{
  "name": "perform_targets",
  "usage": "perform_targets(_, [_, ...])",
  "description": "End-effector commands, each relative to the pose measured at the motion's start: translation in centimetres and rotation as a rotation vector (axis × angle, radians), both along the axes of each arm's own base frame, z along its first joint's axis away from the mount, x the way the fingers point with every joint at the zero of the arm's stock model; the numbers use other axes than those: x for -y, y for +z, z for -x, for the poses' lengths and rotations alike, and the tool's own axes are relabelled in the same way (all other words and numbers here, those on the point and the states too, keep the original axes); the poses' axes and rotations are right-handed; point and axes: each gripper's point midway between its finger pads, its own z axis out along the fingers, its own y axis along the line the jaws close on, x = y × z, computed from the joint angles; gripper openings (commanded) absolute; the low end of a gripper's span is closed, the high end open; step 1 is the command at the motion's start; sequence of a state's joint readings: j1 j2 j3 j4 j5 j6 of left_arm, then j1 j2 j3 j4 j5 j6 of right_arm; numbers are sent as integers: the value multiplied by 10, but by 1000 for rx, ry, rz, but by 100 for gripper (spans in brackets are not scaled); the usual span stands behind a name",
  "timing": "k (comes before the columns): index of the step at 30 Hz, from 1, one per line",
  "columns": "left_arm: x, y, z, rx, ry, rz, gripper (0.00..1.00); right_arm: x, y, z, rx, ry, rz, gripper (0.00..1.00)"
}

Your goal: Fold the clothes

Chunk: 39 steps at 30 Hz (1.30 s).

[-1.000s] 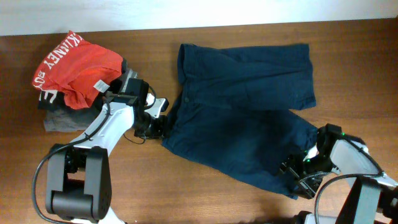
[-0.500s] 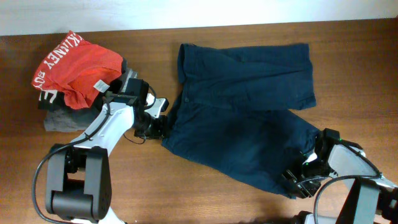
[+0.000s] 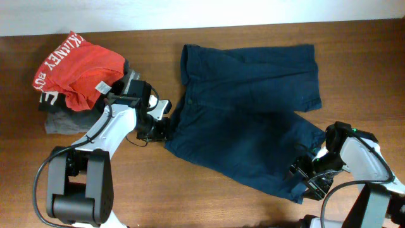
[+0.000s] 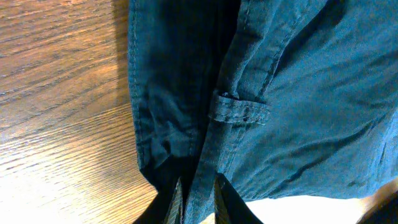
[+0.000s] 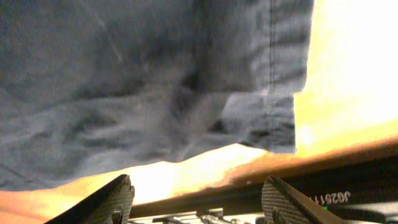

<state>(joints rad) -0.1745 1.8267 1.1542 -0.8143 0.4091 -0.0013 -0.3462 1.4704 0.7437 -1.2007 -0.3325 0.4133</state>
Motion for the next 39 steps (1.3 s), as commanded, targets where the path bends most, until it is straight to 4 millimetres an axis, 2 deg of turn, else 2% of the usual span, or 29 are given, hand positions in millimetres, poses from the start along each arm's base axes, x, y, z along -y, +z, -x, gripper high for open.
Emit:
perform_targets(1, [4, 13, -6, 37, 3, 21, 19, -3, 1, 2, 21, 8, -9, 72])
perform_targets(7, [4, 13, -8, 44, 3, 23, 19, -7, -22, 15, -5, -41, 2, 72])
perform_targets(11, [4, 13, -8, 45, 3, 23, 22, 1, -34, 17, -9, -66, 64, 72])
perform_targets(18, [4, 13, -8, 47, 3, 23, 23, 18, -43, 2, 35, -105, 163, 71])
perform_targets(19, [4, 13, -8, 46, 3, 23, 23, 20, -44, 2, 38, -102, 176, 68])
perform_targets(25, [4, 13, -8, 44, 3, 23, 22, 19, -42, 10, 12, -71, 170, 70])
perform_targets(29, [4, 13, -8, 48, 3, 23, 23, 21, -42, -5, 72, -77, 167, 71])
perform_targets(33, [4, 13, -8, 45, 3, 23, 23, 15, -33, -24, 146, -77, 111, 69])
perform_targets(35, [4, 13, -7, 40, 3, 22, 23, 17, -20, -46, 267, 2, 97, 64])
perform_targets(37, [4, 13, -5, 34, 3, 21, 23, 27, 6, -68, 383, 44, 139, 64])
perform_targets(39, [3, 13, -4, 30, 3, 20, 23, 36, 40, -95, 517, 66, 189, 56])
